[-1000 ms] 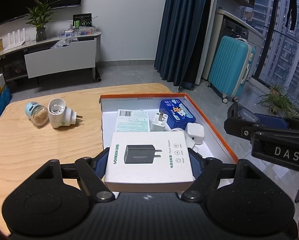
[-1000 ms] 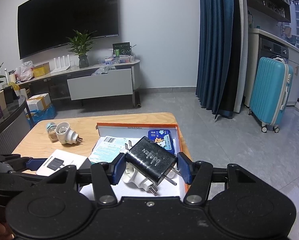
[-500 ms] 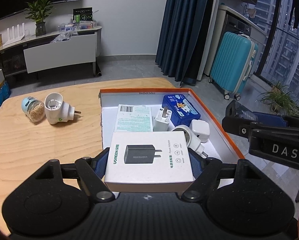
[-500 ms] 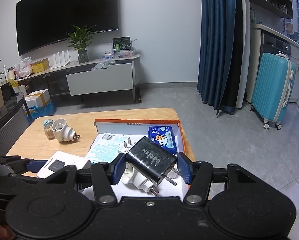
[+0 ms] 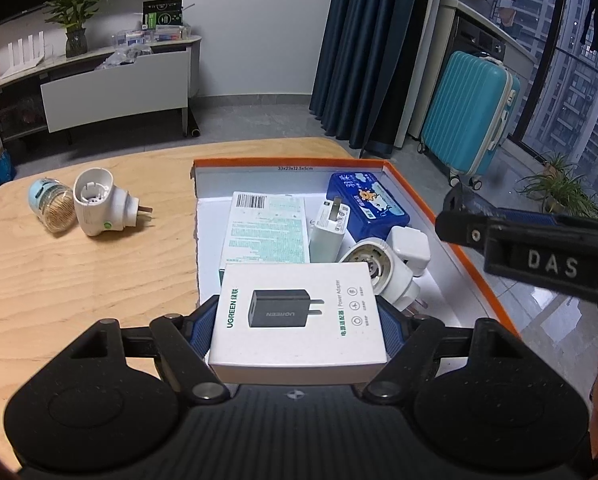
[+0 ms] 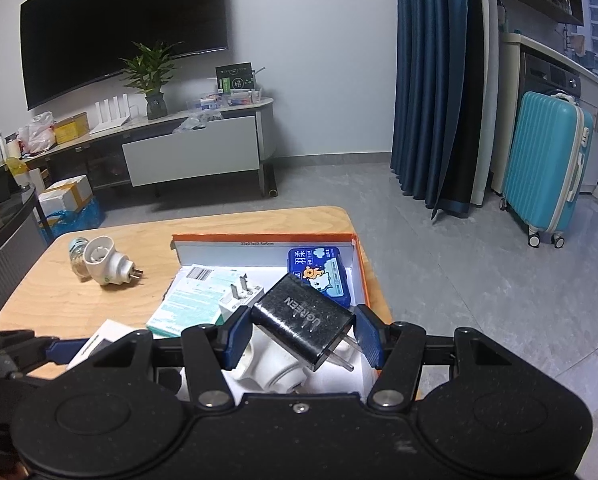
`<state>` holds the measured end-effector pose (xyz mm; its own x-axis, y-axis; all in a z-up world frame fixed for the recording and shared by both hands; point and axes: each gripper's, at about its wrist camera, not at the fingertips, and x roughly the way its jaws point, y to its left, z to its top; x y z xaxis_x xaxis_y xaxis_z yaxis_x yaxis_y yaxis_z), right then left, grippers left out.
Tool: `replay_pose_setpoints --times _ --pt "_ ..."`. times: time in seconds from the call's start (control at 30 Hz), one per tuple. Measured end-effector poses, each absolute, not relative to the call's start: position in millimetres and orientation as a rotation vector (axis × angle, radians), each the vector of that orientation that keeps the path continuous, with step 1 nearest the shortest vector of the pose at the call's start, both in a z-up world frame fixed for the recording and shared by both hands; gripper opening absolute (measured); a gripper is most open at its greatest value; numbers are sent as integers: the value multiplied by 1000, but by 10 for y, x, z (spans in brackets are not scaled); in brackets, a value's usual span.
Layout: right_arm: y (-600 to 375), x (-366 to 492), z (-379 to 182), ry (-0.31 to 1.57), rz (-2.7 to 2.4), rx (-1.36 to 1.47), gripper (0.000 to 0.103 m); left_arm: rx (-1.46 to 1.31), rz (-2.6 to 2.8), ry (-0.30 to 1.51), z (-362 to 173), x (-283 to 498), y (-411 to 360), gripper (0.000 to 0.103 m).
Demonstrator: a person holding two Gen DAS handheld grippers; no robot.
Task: Organize rigid objects
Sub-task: 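Release the UGREEN box into the white box while right tool releases the black charger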
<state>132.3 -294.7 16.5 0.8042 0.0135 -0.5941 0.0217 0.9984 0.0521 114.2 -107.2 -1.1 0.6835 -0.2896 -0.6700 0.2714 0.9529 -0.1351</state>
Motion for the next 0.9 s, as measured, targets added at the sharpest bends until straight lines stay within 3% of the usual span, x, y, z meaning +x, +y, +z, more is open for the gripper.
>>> replay_pose_setpoints --times 0.53,0.63,0.77,0.9 --pt "-3056 1243 222 542 -16 116 70 -40 -324 811 -177 1298 -1108 79" --pt "-3026 1195 254 535 -10 104 71 -82 -369 831 -196 1289 -1100 90" --pt "-2983 1147 306 525 -1 103 71 -78 -358 822 -152 1227 -1069 91" --pt "-2877 1095 344 518 17 93 78 -88 -316 816 -76 1181 -967 92"
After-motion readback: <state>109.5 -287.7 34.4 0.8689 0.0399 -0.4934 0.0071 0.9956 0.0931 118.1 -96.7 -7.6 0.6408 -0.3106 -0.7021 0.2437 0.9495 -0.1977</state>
